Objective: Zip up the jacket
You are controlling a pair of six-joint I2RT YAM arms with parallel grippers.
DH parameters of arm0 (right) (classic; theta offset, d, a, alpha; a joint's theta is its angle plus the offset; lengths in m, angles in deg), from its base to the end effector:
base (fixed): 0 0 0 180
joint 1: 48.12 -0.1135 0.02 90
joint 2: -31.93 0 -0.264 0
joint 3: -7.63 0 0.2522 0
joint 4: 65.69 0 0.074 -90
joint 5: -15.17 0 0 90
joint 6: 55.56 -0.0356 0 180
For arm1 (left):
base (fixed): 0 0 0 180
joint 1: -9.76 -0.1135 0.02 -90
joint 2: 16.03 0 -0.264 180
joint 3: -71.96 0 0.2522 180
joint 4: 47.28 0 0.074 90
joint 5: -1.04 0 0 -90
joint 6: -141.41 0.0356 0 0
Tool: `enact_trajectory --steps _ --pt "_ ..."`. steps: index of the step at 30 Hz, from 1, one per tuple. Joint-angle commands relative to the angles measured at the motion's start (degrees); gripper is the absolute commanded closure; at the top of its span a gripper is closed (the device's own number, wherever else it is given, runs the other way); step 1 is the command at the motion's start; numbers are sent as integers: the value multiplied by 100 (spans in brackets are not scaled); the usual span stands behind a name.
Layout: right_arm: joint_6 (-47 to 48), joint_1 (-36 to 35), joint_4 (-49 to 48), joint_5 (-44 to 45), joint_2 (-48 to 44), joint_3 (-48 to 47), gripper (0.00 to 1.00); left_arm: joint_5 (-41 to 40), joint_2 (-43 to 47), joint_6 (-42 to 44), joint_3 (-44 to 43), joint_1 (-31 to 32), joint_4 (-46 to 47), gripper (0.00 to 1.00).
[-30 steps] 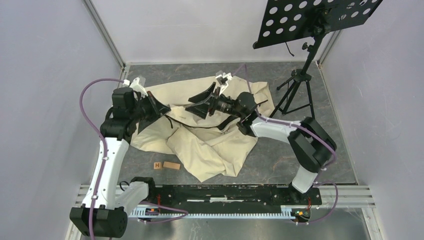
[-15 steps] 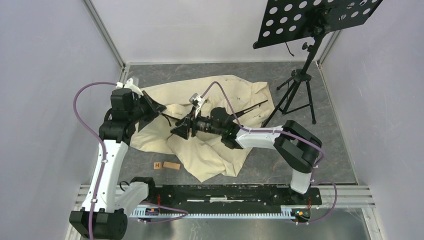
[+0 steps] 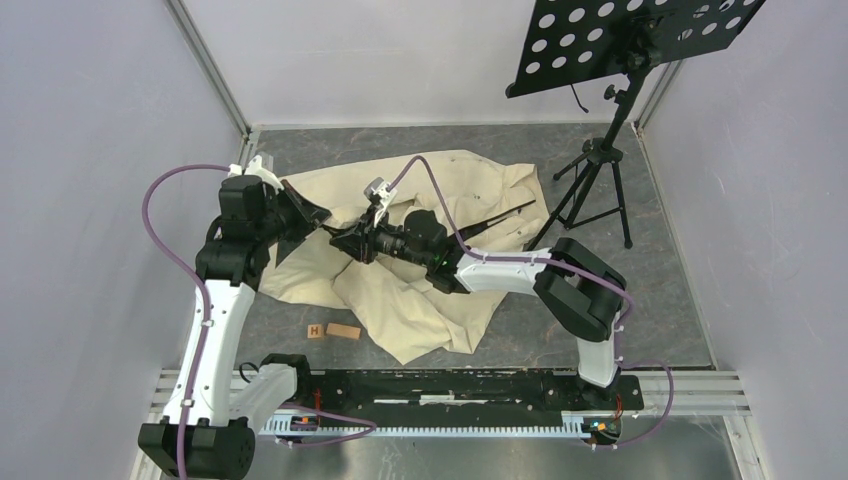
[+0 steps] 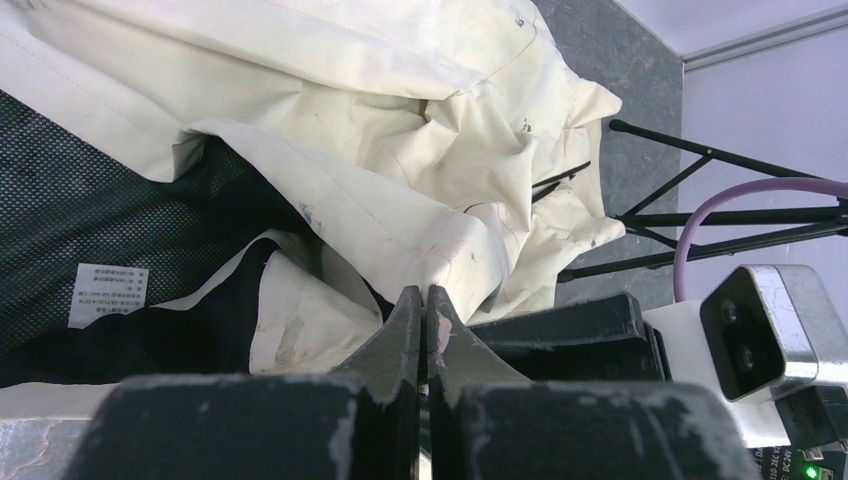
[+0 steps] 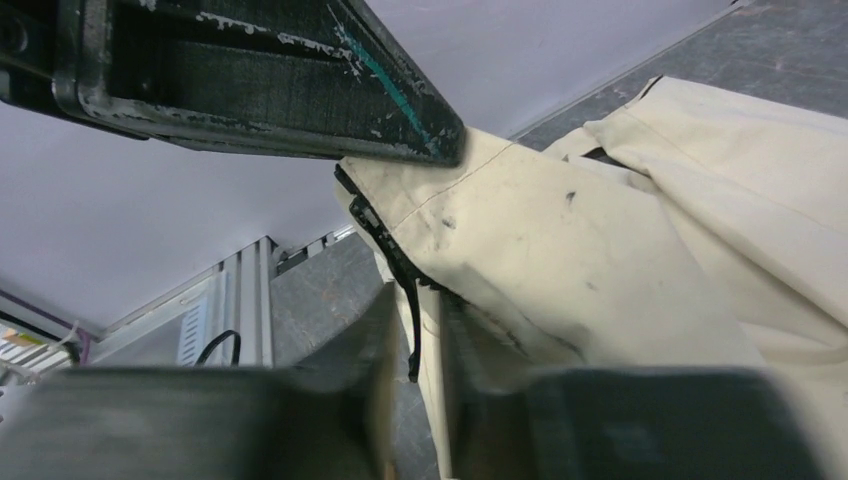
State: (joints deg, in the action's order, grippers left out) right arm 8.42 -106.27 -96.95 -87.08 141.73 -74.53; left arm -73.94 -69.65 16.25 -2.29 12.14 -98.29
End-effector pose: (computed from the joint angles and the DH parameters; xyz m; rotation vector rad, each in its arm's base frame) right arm 0.2265 0.3789 0.2518 -0.6393 1.5368 1.3124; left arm 0.1924 -0.0172 0.3601 -0.4501 2.1047 -0.6635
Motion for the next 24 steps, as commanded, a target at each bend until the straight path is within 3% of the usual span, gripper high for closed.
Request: enact_trajectory --steps 1,2,5,11,17,24 --pt "69 -34 196 612 -154 -235 93 -128 14 73 -301 8 50 98" --pt "-10 -24 471 698 -253 -227 100 -260 2 221 -297 -2 22 98" --pt "-314 78 1397 612 -494 -251 100 -727 10 643 -243 -15 5 98" --pt "-681 653 2473 -1165 -338 -599 100 -804 164 697 -9 -170 411 98" --pt "399 861 3264 -1876 -204 -876 100 -1627 111 782 -209 -193 474 98" --pt "1878 910 4652 -2464 325 -1904 100 -2756 -150 1011 -346 -193 727 98"
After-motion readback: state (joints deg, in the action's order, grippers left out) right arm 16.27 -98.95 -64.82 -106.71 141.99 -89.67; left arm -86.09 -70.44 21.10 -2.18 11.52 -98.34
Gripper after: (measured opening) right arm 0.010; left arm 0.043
